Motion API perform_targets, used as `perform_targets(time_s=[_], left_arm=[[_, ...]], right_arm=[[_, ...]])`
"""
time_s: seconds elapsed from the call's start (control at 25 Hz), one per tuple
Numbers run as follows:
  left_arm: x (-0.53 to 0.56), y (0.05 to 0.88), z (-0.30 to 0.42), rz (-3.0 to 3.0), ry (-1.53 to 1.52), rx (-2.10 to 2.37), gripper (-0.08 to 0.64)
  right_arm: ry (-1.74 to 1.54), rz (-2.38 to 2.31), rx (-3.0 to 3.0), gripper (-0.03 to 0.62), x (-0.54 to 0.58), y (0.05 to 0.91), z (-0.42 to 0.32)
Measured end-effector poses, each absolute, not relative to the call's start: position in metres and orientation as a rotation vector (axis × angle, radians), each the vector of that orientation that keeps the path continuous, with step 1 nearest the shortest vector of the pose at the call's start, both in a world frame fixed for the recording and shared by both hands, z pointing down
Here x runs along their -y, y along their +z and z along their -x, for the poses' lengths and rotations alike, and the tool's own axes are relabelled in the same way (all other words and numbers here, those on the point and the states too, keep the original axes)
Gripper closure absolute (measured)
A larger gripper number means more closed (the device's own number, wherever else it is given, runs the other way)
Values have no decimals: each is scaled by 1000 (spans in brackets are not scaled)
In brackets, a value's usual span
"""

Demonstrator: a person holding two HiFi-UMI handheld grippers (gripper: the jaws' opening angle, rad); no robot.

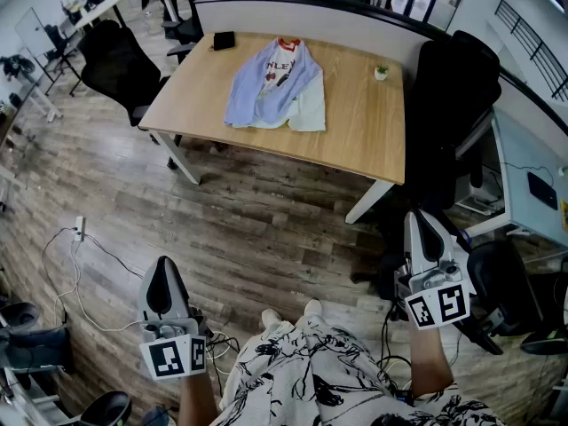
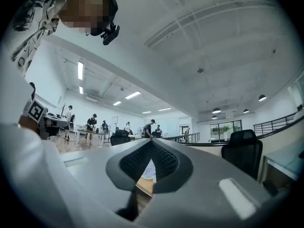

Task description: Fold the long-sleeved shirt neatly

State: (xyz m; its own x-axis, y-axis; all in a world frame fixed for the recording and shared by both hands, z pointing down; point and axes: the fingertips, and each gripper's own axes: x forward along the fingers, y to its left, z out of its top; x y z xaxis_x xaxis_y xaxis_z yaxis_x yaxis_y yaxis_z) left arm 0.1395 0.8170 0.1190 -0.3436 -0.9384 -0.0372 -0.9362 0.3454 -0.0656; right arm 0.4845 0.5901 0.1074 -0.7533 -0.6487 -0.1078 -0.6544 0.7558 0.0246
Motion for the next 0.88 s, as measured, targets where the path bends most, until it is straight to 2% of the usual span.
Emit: perform_targets(time_s=[0.88], left_arm=[[-820, 124, -141, 1780, -81, -2542, 555]], right_arm=[[71, 1027, -2873, 586, -599, 110, -477]])
